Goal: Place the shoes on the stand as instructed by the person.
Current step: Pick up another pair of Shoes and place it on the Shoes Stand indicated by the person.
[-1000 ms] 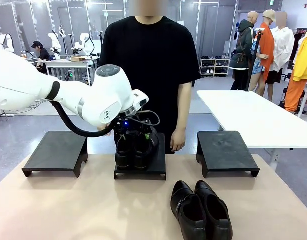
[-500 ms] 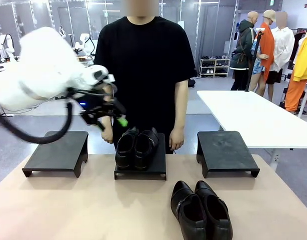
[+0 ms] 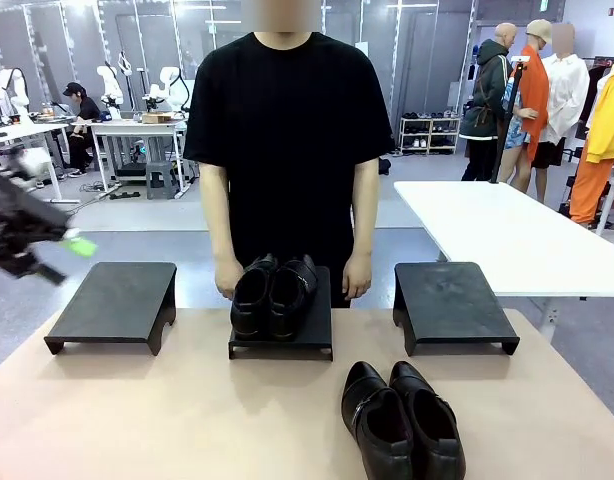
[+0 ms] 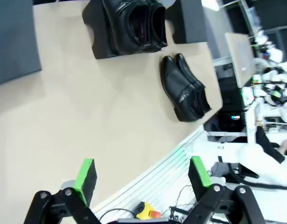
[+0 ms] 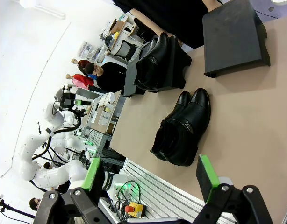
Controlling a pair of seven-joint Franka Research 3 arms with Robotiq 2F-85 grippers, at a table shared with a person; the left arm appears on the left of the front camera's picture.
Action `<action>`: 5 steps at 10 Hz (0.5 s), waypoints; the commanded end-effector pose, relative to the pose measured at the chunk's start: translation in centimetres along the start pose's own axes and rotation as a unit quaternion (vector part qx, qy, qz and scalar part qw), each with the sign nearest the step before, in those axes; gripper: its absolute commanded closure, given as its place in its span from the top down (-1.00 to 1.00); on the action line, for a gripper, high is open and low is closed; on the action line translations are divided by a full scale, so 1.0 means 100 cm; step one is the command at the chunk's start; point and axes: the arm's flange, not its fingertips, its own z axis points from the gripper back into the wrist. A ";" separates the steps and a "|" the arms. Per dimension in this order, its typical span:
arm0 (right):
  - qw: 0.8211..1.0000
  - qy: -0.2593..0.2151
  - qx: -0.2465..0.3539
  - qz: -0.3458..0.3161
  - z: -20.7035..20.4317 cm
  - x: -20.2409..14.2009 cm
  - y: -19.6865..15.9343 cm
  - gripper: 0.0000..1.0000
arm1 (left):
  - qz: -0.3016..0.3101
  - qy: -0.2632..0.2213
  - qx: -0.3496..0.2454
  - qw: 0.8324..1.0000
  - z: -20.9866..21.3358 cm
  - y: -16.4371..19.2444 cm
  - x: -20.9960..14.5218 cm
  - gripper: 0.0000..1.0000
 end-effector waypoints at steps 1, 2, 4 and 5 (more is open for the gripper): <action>1.000 -0.005 0.006 0.012 0.001 0.000 0.000 1.00 | -0.018 -0.032 -0.078 0.996 0.027 0.039 -0.055 1.00; 1.000 -0.005 0.006 0.012 0.001 0.000 0.000 1.00 | -0.023 -0.048 -0.116 0.992 0.039 0.068 -0.088 1.00; 1.000 -0.005 0.006 0.012 0.001 0.000 0.000 1.00 | -0.034 -0.110 -0.155 0.981 0.053 0.128 -0.149 1.00; 1.000 -0.005 0.006 0.012 0.001 0.000 0.000 1.00 | -0.016 -0.149 -0.177 0.973 0.060 0.154 -0.172 1.00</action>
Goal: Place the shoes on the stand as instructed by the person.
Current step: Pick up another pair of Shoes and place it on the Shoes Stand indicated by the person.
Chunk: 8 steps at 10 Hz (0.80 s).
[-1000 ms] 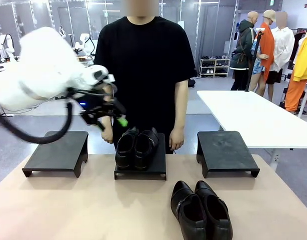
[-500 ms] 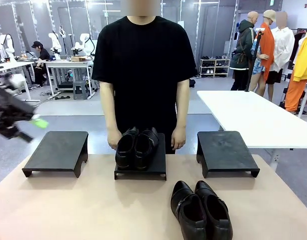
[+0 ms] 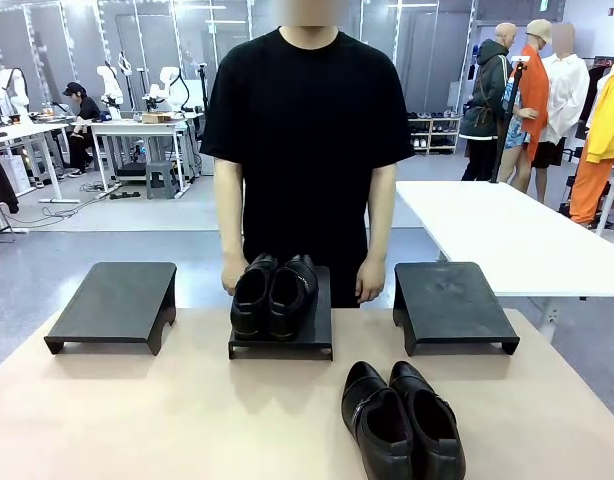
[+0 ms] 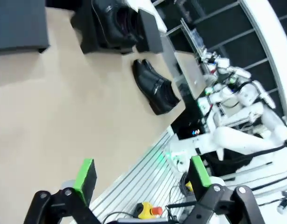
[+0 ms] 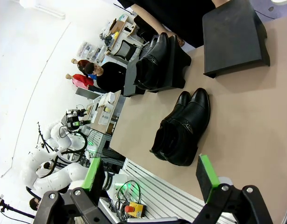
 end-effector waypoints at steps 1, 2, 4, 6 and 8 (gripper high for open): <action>1.000 -0.006 0.006 0.012 0.001 0.000 0.000 1.00 | 0.032 -0.048 -0.038 0.998 0.021 0.040 -0.027 1.00; 1.000 -0.006 0.006 0.012 0.001 0.000 0.000 1.00 | 0.052 -0.067 -0.049 0.995 0.035 0.064 -0.047 1.00; 1.000 -0.006 0.006 0.012 0.001 0.000 0.000 1.00 | 0.066 -0.099 -0.074 0.990 0.041 0.090 -0.063 1.00; 1.000 -0.006 0.006 0.012 0.001 0.000 0.000 1.00 | 0.092 -0.109 -0.082 0.986 0.040 0.102 -0.055 1.00; 1.000 -0.006 0.006 0.012 0.001 0.000 0.000 1.00 | 0.092 -0.106 -0.069 0.988 0.033 0.095 -0.074 1.00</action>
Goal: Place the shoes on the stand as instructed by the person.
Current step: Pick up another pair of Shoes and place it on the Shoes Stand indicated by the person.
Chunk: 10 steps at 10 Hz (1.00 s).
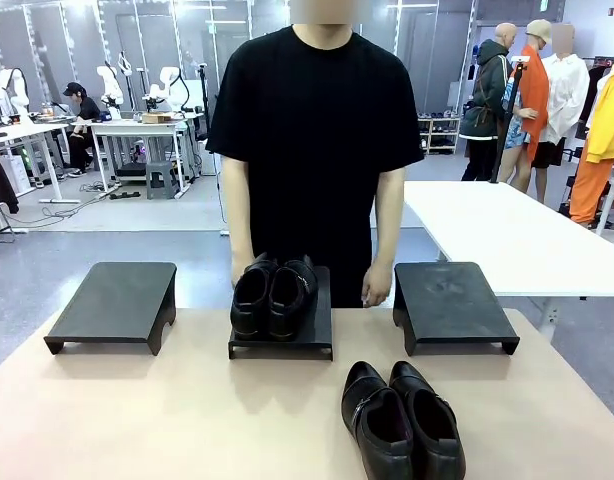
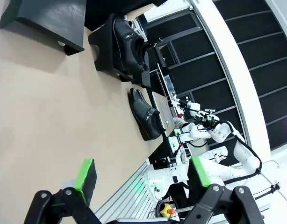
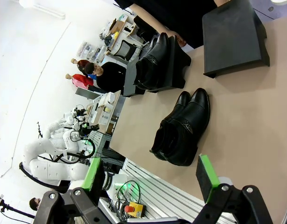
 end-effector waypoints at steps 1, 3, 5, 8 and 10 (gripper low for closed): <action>1.000 -0.006 0.007 0.011 0.000 -0.001 0.000 1.00 | -0.007 -0.006 -0.002 1.000 0.007 -0.006 -0.014 1.00; 1.000 -0.006 0.007 0.011 0.000 -0.001 0.000 1.00 | -0.007 -0.006 -0.002 1.000 0.007 -0.006 -0.014 1.00; 1.000 -0.006 0.007 0.011 0.000 -0.001 0.000 1.00 | -0.007 -0.006 -0.002 1.000 0.007 -0.006 -0.014 1.00; 1.000 -0.006 0.007 0.011 0.000 -0.001 0.000 1.00 | -0.007 -0.006 -0.002 1.000 0.007 -0.006 -0.014 1.00; 1.000 -0.006 0.007 0.011 0.000 -0.001 0.000 1.00 | -0.007 -0.006 -0.002 1.000 0.007 -0.006 -0.014 1.00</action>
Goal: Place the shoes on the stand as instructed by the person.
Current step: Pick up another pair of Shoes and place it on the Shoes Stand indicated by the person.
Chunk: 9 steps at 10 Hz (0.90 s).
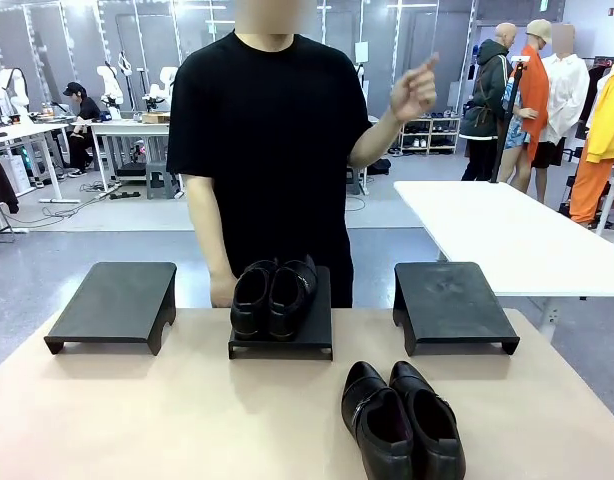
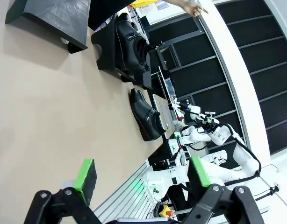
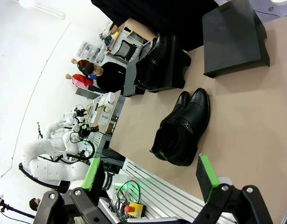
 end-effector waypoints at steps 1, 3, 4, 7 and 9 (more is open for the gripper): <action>1.000 -0.006 0.007 0.011 0.000 -0.001 0.000 1.00 | -0.013 0.002 -0.006 1.000 0.000 -0.005 -0.005 1.00; 1.000 -0.006 0.007 0.011 0.000 -0.001 0.000 1.00 | -0.013 0.002 -0.006 1.000 0.000 -0.005 -0.005 1.00; 1.000 -0.006 0.007 0.011 0.000 -0.001 0.000 1.00 | -0.013 0.002 -0.006 1.000 0.000 -0.005 -0.005 1.00; 1.000 -0.006 0.007 0.011 0.000 -0.001 0.000 1.00 | -0.013 0.002 -0.006 1.000 0.000 -0.005 -0.005 1.00; 1.000 -0.006 0.007 0.011 0.000 -0.001 0.000 1.00 | -0.013 0.002 -0.006 1.000 0.000 -0.005 -0.005 1.00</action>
